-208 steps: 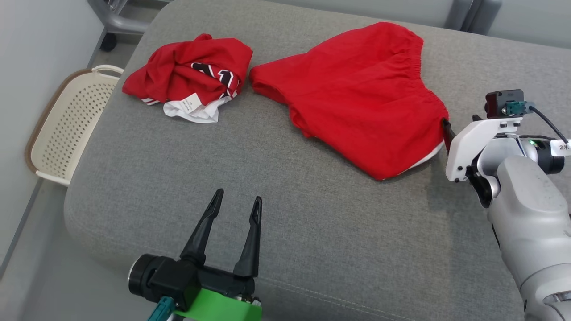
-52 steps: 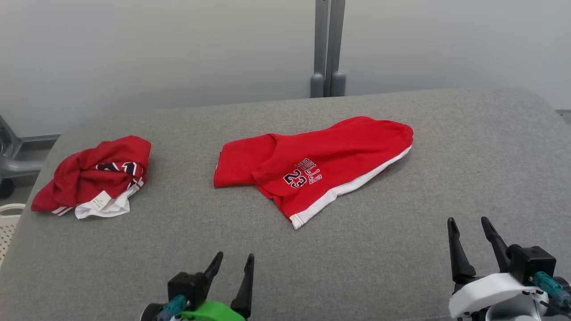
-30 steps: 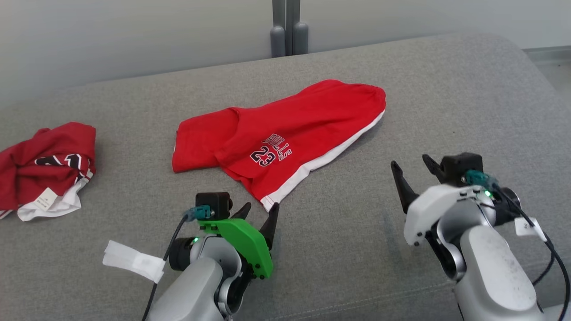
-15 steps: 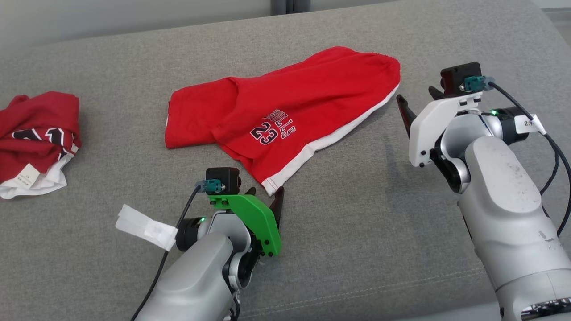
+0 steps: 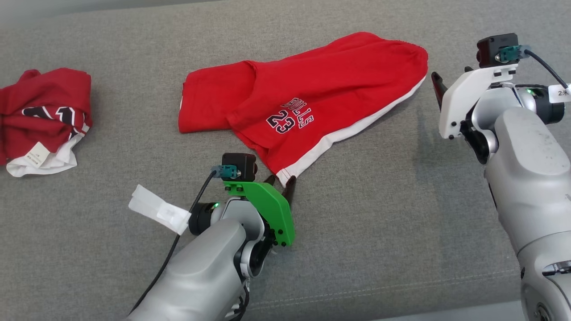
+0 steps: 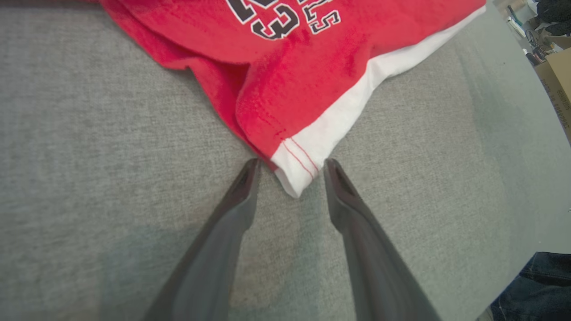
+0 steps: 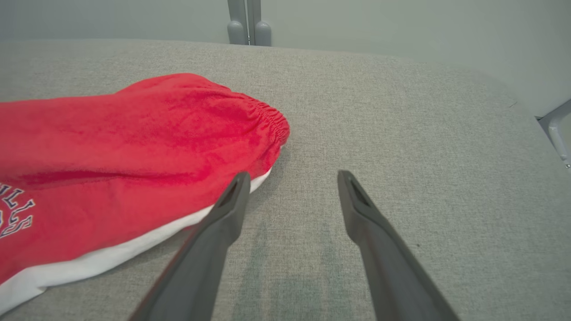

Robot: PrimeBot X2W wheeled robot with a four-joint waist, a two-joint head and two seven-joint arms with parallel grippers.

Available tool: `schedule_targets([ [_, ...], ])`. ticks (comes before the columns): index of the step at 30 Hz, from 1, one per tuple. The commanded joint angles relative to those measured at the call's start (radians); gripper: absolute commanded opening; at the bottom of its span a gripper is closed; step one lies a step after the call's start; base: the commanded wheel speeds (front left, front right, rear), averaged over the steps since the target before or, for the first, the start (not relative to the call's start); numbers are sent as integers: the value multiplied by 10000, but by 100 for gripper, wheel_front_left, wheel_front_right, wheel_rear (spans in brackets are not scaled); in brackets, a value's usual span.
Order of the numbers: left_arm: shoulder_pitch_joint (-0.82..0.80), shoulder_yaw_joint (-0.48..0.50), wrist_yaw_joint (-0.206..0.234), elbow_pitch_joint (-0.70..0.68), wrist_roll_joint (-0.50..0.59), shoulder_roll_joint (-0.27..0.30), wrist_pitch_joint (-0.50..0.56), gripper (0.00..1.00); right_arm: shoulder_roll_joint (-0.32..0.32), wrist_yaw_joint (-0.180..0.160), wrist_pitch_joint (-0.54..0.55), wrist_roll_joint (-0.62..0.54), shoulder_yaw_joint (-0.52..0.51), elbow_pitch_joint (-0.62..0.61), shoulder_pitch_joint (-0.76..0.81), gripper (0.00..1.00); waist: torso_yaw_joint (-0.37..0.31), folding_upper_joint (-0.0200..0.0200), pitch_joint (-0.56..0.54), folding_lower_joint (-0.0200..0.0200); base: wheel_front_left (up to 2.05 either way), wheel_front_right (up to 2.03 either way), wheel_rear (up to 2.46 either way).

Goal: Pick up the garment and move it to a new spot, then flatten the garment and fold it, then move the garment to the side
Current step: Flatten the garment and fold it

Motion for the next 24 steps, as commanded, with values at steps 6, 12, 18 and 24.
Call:
schedule_targets([
  [6, -357, -530, 155, -107, -433, 43, -63, 0, -258, -3, -244, 196, -898, 931, -617, 100, 327, -1, 118, 0, 0, 0, 0],
  [12, -562, -715, 263, -138, -742, 47, -373, 0, -318, -3, -80, 447, -1817, 1718, -1082, 100, 565, -1, 274, 0, 0, 0, 0],
  [18, -952, -709, 376, 88, -910, 48, -747, 0, -223, -3, -44, 640, -2706, 2501, -1519, 100, 927, -1, 580, 0, 0, 0, 0],
  [24, -1188, -628, 360, 456, -952, 46, -962, 0, -45, -3, -124, 1019, -3498, 2999, -1788, 100, 1218, -1, 865, 0, 0, 0, 0],
])
